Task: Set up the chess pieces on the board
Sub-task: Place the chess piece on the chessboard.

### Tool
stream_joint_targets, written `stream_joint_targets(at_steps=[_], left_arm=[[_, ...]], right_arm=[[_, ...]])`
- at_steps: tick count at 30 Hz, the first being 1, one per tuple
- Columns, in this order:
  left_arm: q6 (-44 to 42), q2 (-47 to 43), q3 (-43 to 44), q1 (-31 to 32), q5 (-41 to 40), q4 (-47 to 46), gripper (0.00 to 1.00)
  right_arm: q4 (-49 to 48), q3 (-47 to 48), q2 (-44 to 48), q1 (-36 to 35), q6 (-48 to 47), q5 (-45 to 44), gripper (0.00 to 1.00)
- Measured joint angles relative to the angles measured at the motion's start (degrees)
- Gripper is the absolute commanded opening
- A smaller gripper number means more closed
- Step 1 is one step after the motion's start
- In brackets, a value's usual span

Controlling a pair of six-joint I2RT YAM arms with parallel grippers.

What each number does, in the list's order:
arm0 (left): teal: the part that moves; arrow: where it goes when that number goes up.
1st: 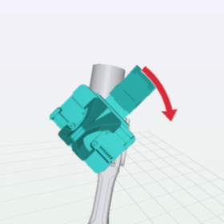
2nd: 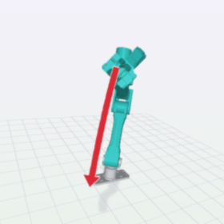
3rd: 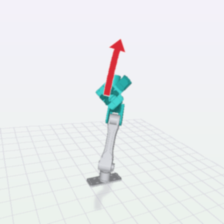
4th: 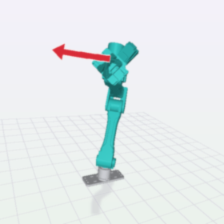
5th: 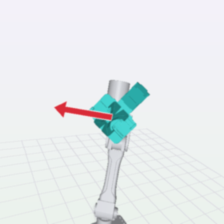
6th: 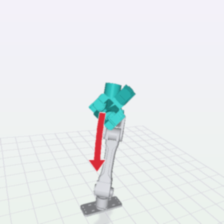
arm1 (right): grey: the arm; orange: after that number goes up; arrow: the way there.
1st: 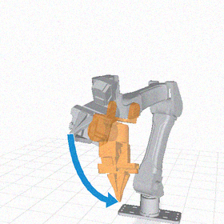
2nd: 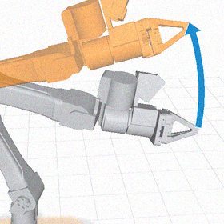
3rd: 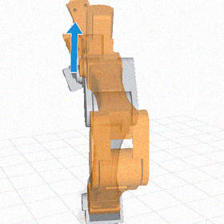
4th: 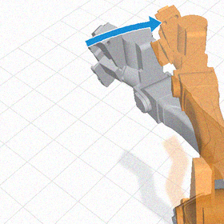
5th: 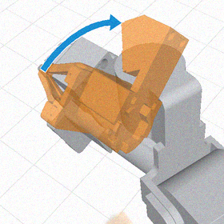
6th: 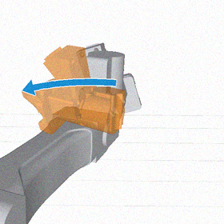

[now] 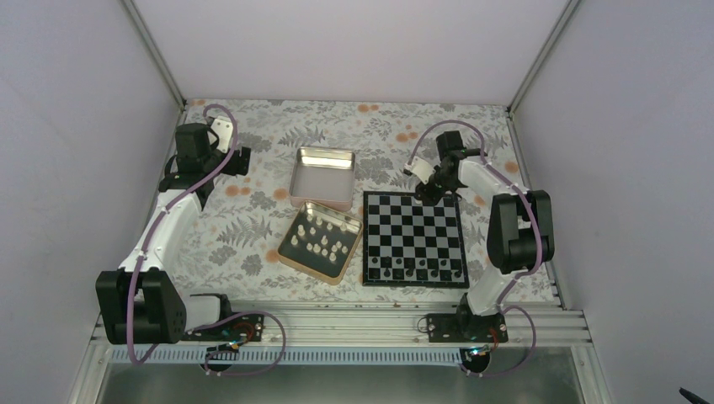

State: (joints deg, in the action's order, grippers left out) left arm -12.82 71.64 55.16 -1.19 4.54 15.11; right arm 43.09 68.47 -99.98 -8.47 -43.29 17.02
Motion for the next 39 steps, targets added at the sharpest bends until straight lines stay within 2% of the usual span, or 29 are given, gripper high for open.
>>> stream_joint_targets(at_steps=[9, 16, 30, 34, 39], left_arm=[[0.0, 0.0, 0.0, 0.0, 0.0, 0.0, 1.0], [0.0, 0.0, 0.0, 0.0, 0.0, 0.0, 1.0], [0.0, 0.0, 0.0, 0.0, 0.0, 0.0, 1.0], [0.0, 0.0, 0.0, 0.0, 0.0, 0.0, 1.0], [0.0, 0.0, 0.0, 0.0, 0.0, 0.0, 1.0]], right_arm=[[0.0, 0.0, -0.4, 0.0, 0.0, 1.4, 0.06], [-1.1, -0.4, -0.8, 0.0, -0.2, 1.8, 0.3], [-1.7, -0.8, 0.8, 0.0, -0.1, 0.9, 0.35], [-1.1, -0.3, 3.2, 0.0, 0.1, 0.7, 0.41], [3.0, 6.7, 6.9, -2.0, 0.7, 1.6, 0.41]])
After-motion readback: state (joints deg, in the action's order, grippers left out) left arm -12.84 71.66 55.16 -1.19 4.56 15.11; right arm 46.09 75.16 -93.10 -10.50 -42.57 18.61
